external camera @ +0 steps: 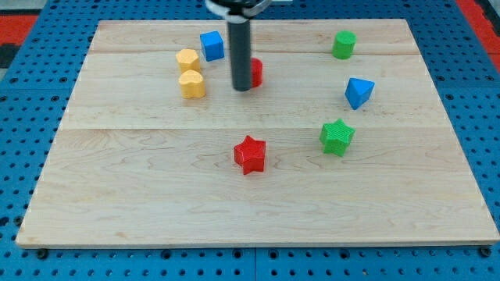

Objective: Slightly push the red circle downwards

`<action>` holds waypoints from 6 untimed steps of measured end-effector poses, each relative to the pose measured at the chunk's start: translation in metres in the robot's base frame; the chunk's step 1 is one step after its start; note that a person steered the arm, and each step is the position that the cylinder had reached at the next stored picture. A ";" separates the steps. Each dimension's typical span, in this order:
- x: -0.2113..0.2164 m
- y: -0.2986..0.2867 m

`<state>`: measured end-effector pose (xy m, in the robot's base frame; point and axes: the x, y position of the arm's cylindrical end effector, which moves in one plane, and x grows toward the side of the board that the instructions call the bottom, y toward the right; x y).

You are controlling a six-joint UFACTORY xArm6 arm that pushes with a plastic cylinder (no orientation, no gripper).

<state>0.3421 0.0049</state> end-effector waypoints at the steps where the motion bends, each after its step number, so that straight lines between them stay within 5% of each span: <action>1: -0.057 0.009; 4: -0.138 0.119; 6: -0.136 0.070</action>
